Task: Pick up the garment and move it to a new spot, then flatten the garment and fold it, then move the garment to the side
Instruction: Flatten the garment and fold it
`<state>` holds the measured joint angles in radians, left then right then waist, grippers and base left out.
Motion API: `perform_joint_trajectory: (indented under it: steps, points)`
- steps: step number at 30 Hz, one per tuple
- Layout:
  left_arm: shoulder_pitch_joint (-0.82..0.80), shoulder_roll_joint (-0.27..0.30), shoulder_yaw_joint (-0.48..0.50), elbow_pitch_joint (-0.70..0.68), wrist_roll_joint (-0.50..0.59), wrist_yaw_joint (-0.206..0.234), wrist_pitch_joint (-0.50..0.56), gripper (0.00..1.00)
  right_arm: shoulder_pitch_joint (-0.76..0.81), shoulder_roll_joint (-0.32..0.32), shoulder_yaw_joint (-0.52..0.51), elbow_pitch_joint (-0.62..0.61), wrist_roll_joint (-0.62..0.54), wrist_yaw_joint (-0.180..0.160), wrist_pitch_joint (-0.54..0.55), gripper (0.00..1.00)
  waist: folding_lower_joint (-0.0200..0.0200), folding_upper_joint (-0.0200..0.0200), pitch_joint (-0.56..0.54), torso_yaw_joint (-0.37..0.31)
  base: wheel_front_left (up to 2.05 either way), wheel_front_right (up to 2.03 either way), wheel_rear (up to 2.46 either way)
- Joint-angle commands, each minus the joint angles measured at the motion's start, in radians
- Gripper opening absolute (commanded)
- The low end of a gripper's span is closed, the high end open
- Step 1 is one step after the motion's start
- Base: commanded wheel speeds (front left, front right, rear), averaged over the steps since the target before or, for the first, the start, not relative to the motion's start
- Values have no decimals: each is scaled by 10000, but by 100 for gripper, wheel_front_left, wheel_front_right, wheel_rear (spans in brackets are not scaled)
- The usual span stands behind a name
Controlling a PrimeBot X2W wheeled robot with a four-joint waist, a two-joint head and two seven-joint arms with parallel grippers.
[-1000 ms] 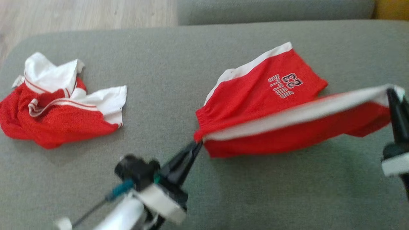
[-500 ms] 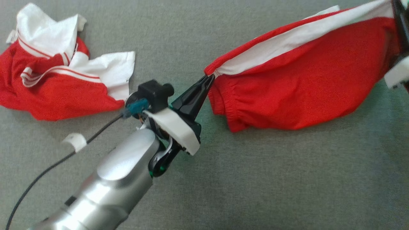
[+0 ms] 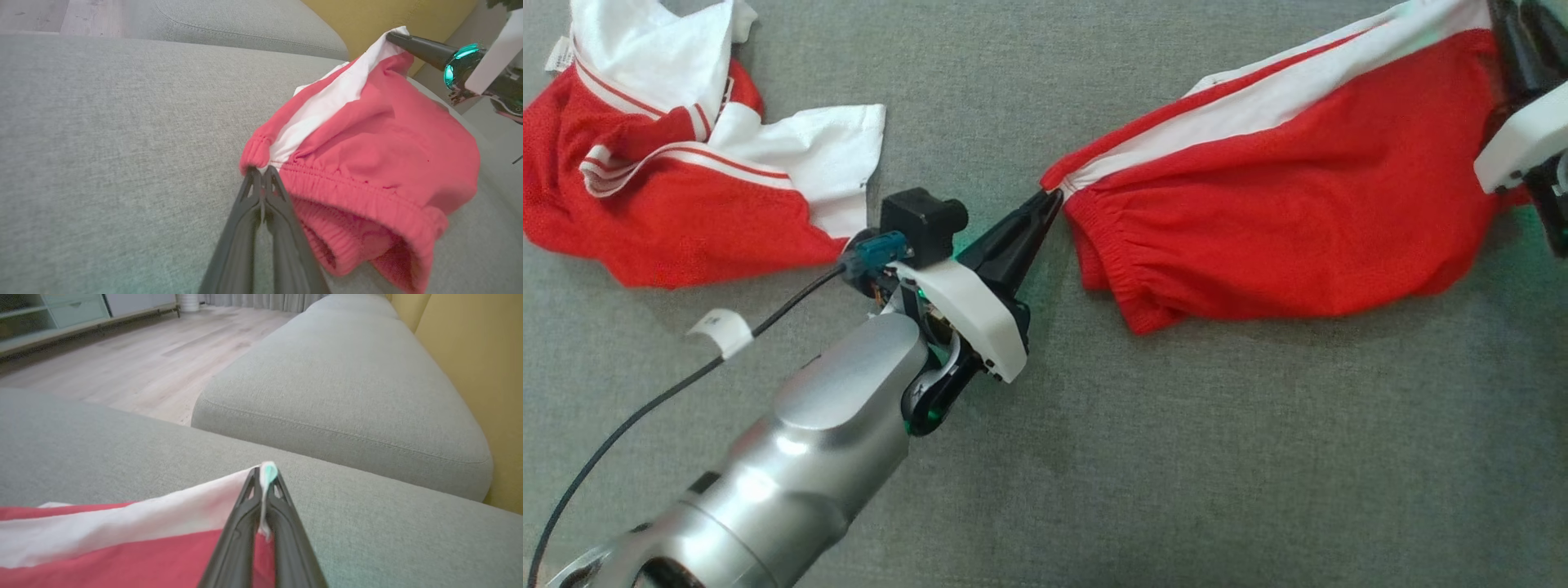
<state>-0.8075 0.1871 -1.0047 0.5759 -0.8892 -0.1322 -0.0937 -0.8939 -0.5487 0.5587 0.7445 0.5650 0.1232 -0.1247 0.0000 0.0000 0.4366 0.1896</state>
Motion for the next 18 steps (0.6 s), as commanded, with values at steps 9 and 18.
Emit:
perform_joint_trajectory:
  steps: [9,18]
  points:
    - [45,438,165,291,248,366,-1349,100,391,196,823,-83,1177,75,-1220,100,0,0,-861,-426,0,0,0]
    - [2698,813,2876,-2515,2883,2875,-1677,100,2281,-184,1016,-1251,1705,75,-1361,100,0,0,-2160,-985,0,0,0]
